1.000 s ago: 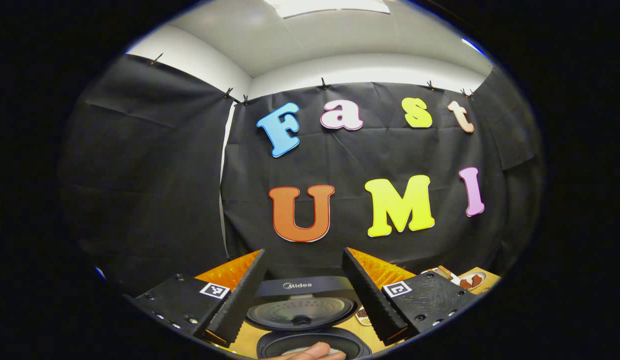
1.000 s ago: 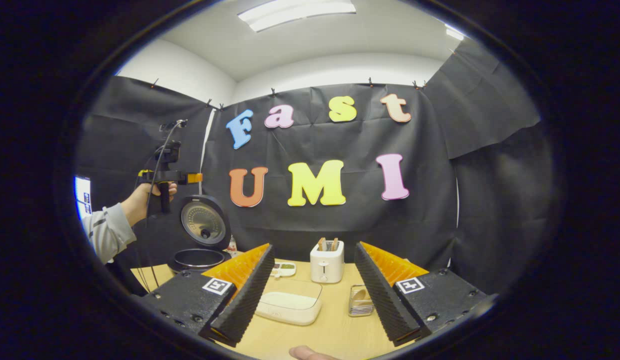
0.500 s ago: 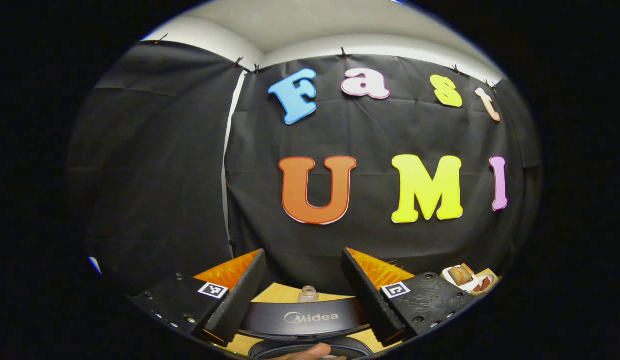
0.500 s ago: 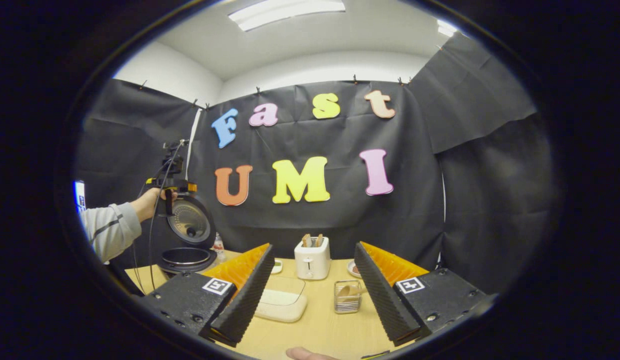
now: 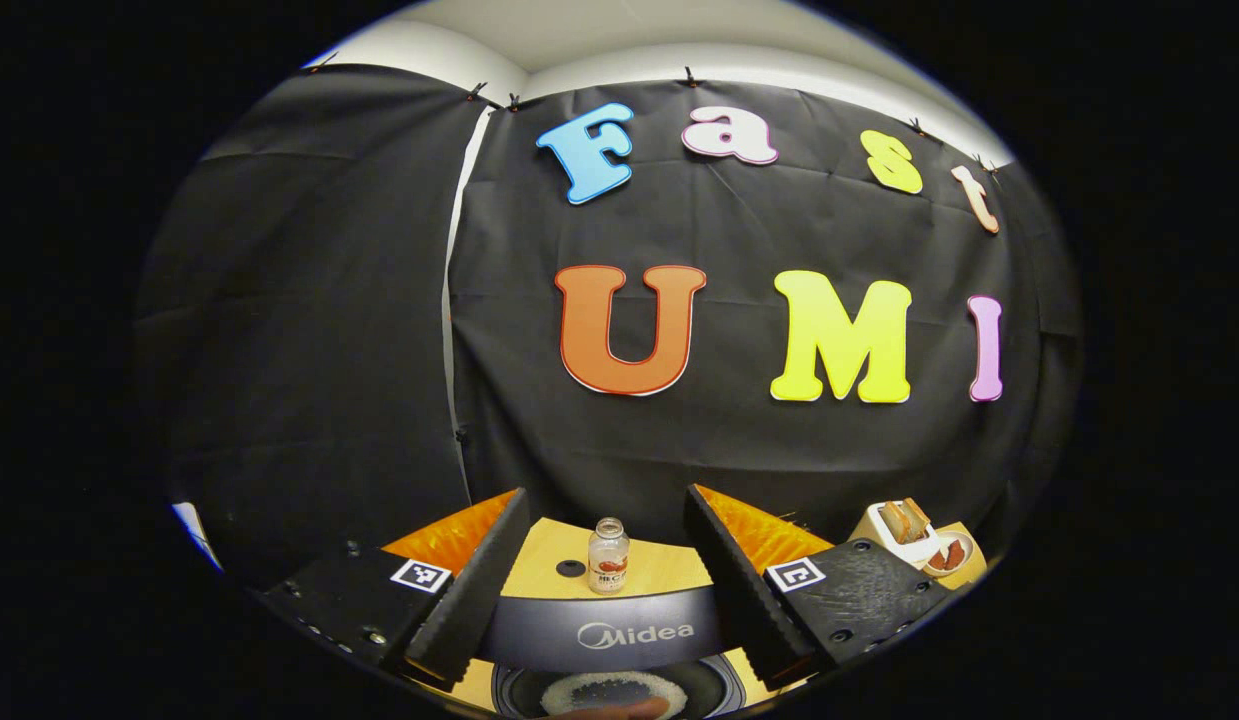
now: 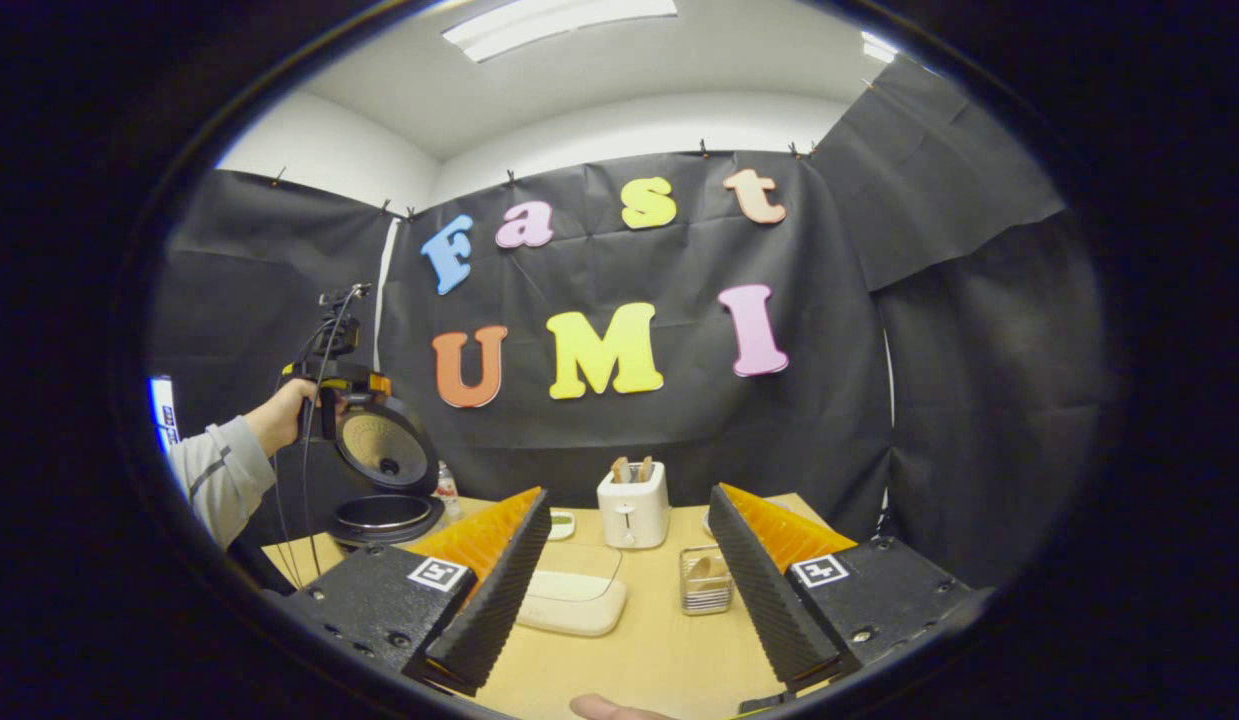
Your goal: Close the left gripper, press the button to open the rice cooker; take a wooden spoon from the chopstick holder with the right hand, scoop a spoonful of rice and pour it into the rice cooker, then put the wooden spoon back into the chopstick holder.
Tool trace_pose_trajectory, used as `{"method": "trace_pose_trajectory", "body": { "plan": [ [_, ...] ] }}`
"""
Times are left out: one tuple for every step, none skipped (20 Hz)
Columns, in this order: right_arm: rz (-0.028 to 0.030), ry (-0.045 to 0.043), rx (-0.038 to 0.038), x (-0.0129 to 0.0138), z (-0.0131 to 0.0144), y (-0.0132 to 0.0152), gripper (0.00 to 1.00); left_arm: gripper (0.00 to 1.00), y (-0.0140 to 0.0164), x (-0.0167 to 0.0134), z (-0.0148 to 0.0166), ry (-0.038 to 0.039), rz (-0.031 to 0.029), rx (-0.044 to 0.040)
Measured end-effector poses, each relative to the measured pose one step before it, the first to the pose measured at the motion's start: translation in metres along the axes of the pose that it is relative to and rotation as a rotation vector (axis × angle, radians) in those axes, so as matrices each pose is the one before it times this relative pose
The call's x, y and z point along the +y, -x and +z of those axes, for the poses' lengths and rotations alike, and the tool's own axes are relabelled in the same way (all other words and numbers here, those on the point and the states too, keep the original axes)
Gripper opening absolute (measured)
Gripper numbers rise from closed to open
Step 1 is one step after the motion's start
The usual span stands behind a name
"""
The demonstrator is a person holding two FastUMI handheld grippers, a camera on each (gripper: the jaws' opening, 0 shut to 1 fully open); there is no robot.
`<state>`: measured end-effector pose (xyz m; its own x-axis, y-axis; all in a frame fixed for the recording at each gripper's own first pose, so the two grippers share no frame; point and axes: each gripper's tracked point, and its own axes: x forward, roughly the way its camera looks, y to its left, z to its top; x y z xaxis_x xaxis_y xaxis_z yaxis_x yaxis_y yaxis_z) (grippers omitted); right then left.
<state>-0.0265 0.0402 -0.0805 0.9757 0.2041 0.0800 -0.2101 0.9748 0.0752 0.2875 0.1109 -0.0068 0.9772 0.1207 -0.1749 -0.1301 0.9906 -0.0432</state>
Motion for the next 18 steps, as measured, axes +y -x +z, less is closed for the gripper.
{"method": "trace_pose_trajectory", "body": {
  "plan": [
    [0.01258, -0.00903, 0.00476, 0.00529, -0.00135, 0.00166, 1.00, 0.99, 0.00411, -0.00190, -0.00677, 0.00189, -0.00147, 0.01230],
    [0.00792, -0.00914, 0.00438, 0.00297, -0.00155, 0.00085, 1.00, 0.98, 0.00810, -0.00013, -0.00532, -0.00275, -0.00522, 0.01519],
    [0.00821, -0.00480, 0.00897, 0.00460, -0.00250, 0.00119, 1.00, 0.98, 0.00690, -0.00178, -0.00474, -0.00127, -0.00520, 0.00325],
    [0.00895, 0.00747, 0.01029, 0.00589, -0.00328, 0.00166, 1.00, 1.00, 0.00619, -0.00146, -0.00624, -0.00095, -0.00899, 0.00563],
    [0.00313, 0.01491, 0.01023, 0.00332, -0.00292, 0.00069, 1.00, 0.98, 0.00605, -0.00216, -0.00587, 0.00244, -0.00834, 0.00951],
    [-0.00133, 0.01492, 0.00379, 0.00235, -0.00147, 0.00189, 1.00, 0.98, 0.00531, -0.00098, -0.00765, 0.00237, -0.00439, 0.01124],
    [-0.00075, 0.01113, -0.00210, 0.00291, 0.00026, 0.00254, 0.95, 0.98, 0.00631, -0.00208, -0.00887, 0.00156, -0.00288, 0.01694],
    [0.00331, 0.00977, -0.00008, 0.00393, -0.00107, 0.00237, 1.00, 0.98, 0.00577, -0.00163, -0.00817, -0.00213, -0.00264, 0.01036],
    [0.00612, 0.00803, 0.00235, 0.00462, -0.00164, 0.00131, 0.95, 0.98, 0.00419, -0.00093, -0.00852, -0.00159, -0.00547, 0.01092],
    [0.00738, 0.00484, 0.00198, 0.00405, -0.00170, 0.00237, 0.95, 0.97, 0.00535, -0.00179, -0.00765, 0.00054, -0.00483, 0.00810],
    [0.00376, -0.00401, -0.00712, 0.00208, 0.00062, 0.00276, 0.96, 0.97, 0.00460, -0.00138, -0.00750, -0.00317, -0.00137, 0.00246],
    [-0.00132, -0.01727, -0.01806, -0.00089, 0.00330, 0.00335, 1.00, 0.96, 0.00354, -0.00044, -0.00863, 0.00072, 0.00110, 0.00396],
    [-0.00312, -0.02345, -0.01910, -0.00013, 0.00249, 0.00240, 1.00, 0.96, 0.00311, -0.00144, -0.00954, -0.00187, -0.00099, 0.00949],
    [-0.00607, -0.01933, -0.00892, -0.00246, -0.00211, 0.00162, 1.00, 0.96, 0.00223, -0.00243, -0.01124, 0.00077, -0.00394, 0.01544],
    [-0.01004, -0.01018, -0.00051, -0.00304, -0.00236, 0.00051, 1.00, 0.96, 0.00225, -0.00121, -0.00961, -0.00031, 0.00020, 0.01563],
    [-0.01433, -0.00470, 0.00736, -0.00399, -0.00416, 0.00079, 1.00, 0.95, 0.00194, -0.00087, -0.00812, 0.00092, -0.00117, 0.01386],
    [-0.01640, -0.00384, 0.00878, -0.00491, -0.00263, 0.00054, 1.00, 0.95, 0.00191, -0.00065, -0.00903, 0.00036, 0.00174, 0.01384],
    [-0.01010, -0.00473, 0.00467, -0.00244, -0.00006, 0.00191, 0.95, 0.96, 0.00154, -0.00012, -0.00750, -0.00168, 0.00250, 0.01071]
  ]
}}
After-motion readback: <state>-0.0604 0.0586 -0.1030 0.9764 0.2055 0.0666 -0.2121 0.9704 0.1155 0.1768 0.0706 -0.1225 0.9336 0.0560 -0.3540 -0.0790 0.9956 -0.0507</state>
